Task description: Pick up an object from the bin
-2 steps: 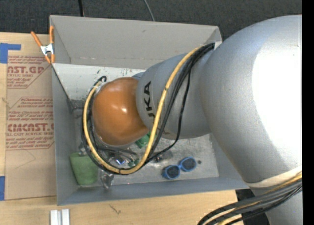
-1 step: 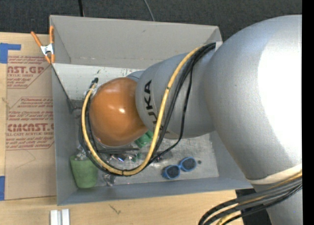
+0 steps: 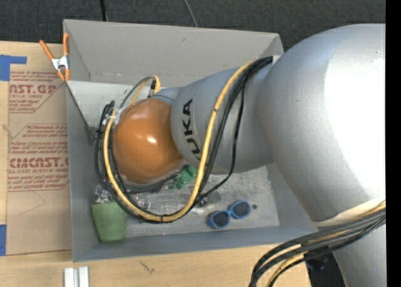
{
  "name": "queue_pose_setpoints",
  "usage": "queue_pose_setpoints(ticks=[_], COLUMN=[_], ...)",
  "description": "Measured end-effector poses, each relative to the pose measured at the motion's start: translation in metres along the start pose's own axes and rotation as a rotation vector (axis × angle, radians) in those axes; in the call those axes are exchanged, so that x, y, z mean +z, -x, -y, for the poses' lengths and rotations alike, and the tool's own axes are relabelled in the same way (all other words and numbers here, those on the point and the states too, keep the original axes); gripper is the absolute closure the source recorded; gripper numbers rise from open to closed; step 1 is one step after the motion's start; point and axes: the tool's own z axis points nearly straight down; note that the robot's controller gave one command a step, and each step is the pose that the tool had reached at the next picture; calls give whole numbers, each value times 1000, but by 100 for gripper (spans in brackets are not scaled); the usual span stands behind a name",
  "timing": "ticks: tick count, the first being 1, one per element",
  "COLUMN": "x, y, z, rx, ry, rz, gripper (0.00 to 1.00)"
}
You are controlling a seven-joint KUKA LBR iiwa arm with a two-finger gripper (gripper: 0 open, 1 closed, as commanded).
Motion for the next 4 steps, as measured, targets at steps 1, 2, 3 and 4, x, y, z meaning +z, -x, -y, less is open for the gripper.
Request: queue_pose_setpoints(ticks=[1, 2, 3, 4], x=[-1, -1, -65, -111], y=[0, -3, 1, 5], z=[2, 4, 8, 9], rx=[-134, -135, -133, -132], ry=[-7, -7, 27, 29], rz=[9, -1, -19, -21], gripper=[0, 100, 100, 100])
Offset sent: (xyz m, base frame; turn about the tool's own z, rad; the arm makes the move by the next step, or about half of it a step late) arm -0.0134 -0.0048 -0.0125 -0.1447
